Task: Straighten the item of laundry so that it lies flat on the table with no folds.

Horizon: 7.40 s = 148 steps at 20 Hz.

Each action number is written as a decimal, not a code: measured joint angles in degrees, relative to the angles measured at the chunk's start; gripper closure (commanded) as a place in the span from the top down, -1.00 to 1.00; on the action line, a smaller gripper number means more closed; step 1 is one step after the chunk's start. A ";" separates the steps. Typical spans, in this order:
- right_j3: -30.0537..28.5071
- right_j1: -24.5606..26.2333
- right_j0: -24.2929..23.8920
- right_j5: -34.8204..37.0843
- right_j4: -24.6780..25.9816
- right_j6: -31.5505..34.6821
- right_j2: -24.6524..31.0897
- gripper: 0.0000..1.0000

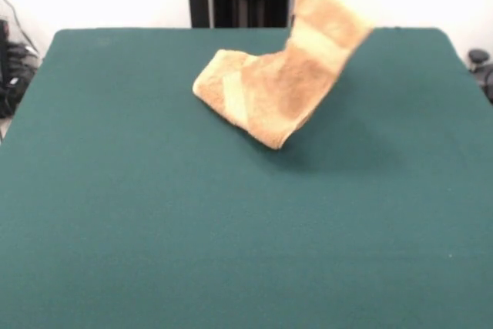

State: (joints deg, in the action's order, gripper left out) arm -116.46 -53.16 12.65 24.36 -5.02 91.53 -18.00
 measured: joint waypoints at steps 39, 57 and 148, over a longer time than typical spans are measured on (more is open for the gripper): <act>20.28 -8.25 15.48 37.39 -3.99 29.28 -10.64 -1.00; 26.49 -4.46 16.00 37.86 -7.59 33.11 -10.51 -1.00; -6.30 -5.03 -62.42 8.11 27.99 19.94 51.99 -1.00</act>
State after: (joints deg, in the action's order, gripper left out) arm -122.76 -58.19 -49.77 32.47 22.98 111.47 33.99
